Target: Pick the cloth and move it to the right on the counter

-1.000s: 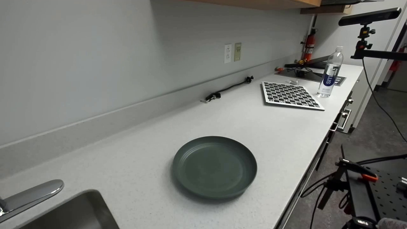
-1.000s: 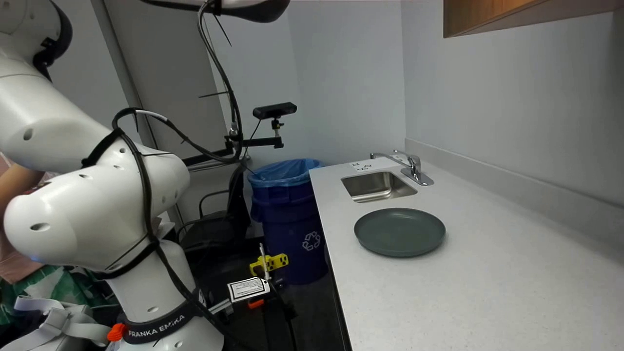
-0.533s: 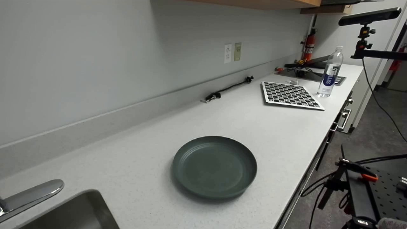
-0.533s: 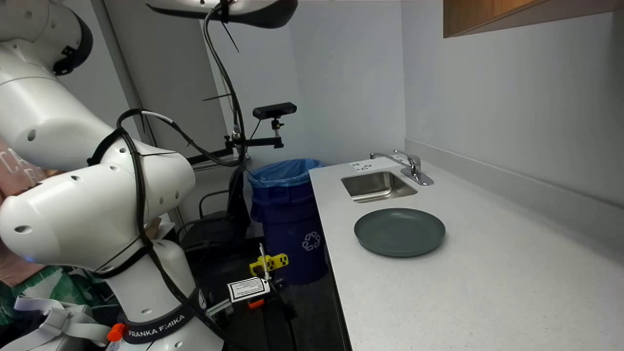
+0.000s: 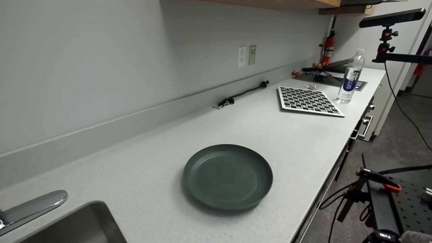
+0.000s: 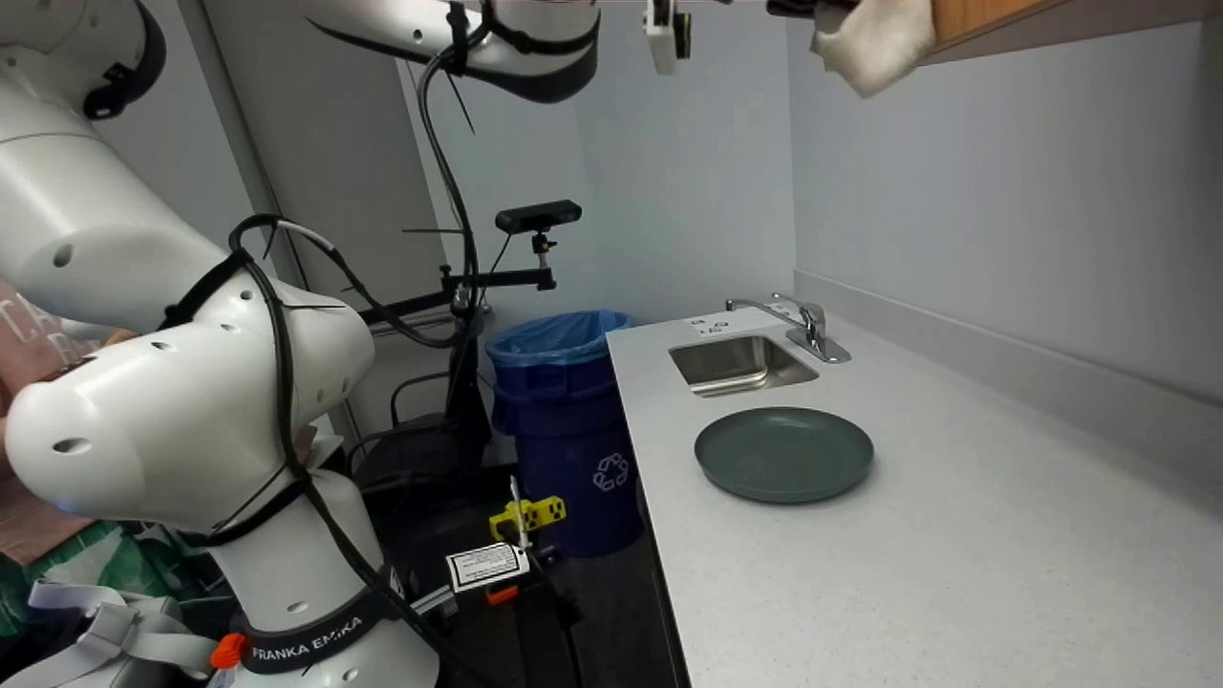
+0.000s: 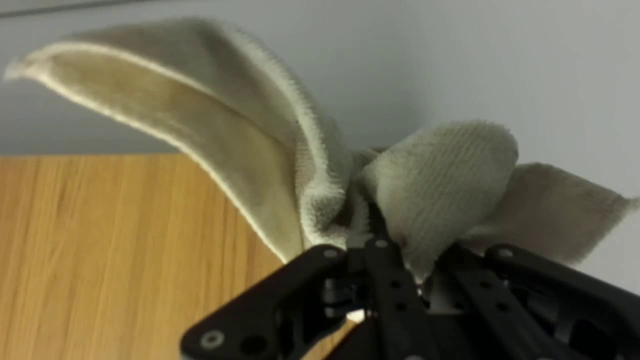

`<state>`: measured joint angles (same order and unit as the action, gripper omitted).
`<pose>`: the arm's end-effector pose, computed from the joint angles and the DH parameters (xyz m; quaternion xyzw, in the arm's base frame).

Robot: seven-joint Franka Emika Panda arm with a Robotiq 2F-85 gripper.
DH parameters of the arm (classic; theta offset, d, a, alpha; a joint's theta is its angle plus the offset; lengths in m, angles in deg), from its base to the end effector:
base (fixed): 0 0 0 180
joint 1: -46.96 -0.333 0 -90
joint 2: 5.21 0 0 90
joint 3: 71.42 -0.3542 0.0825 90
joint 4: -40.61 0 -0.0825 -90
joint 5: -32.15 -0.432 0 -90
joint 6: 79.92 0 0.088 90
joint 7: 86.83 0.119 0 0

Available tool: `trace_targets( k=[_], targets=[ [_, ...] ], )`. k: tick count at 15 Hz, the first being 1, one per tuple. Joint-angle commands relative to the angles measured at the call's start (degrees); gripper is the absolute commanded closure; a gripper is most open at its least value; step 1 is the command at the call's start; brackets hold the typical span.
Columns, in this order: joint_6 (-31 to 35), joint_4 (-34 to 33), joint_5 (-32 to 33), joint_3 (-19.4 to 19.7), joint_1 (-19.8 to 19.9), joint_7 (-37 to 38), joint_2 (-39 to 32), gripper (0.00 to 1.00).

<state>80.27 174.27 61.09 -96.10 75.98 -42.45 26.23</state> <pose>0.4932 0.0248 0.6416 0.8422 -0.1693 0.4958 0.1274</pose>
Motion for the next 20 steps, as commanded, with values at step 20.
trace_targets(
  k=[20],
  targets=[
    [13.53,-3.69,18.67,-13.13,25.19,19.96,10.77,0.98]
  ],
)
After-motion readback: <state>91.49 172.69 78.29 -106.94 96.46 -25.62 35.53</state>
